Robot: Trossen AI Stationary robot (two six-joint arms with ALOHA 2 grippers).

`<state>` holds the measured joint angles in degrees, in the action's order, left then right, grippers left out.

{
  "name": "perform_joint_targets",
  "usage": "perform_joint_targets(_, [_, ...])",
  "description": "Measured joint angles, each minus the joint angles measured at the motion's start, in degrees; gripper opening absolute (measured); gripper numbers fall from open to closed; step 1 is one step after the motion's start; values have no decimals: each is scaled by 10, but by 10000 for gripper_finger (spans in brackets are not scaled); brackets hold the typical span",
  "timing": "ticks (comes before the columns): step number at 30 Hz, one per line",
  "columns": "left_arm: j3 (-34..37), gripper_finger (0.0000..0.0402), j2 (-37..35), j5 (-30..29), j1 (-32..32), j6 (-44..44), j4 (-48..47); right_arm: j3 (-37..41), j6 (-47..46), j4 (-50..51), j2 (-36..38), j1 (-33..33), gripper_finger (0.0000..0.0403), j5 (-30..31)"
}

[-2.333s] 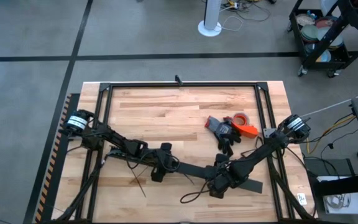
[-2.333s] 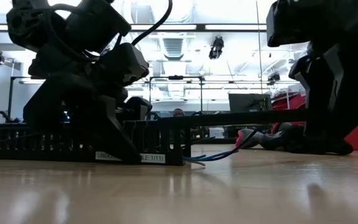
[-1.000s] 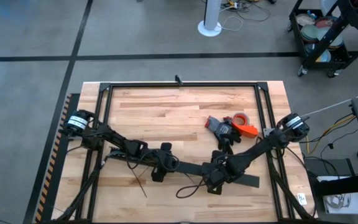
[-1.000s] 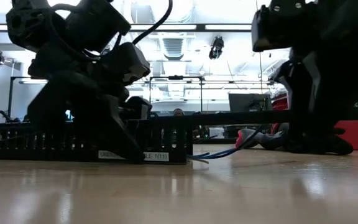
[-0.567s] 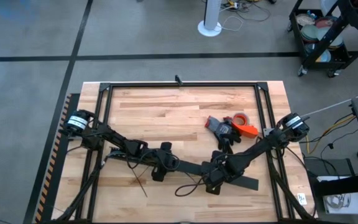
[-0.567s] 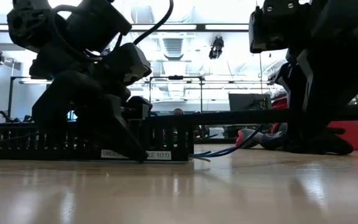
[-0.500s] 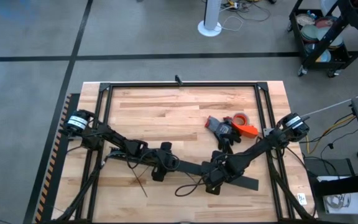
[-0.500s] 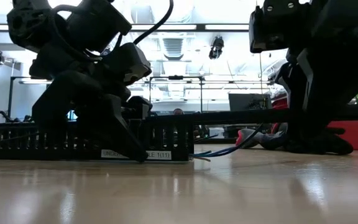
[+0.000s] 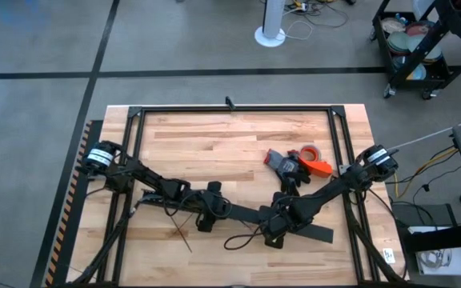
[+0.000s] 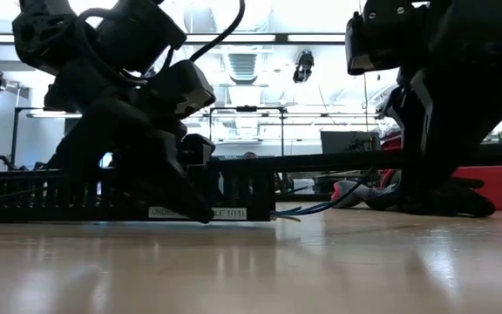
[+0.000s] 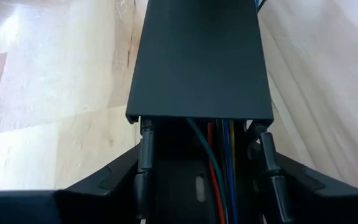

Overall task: Ziptie cables
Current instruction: Insert the black cable duct cover into the black cable duct

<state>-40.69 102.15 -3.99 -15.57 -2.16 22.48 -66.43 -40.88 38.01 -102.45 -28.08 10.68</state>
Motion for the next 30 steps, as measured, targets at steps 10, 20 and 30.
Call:
perform_joint_targets(10, [0, 228, 0, 2, 0, 4, 4, 1, 38, -6, 0, 15, 212, -6])
perform_joint_targets(20, [1, 230, 0, 3, 1, 12, 4, 2, 53, -21, -3, 24, 212, -12])
perform_joint_targets(30, [1, 230, 0, 6, 0, 23, 3, 2, 78, -31, -4, 19, 212, -30])
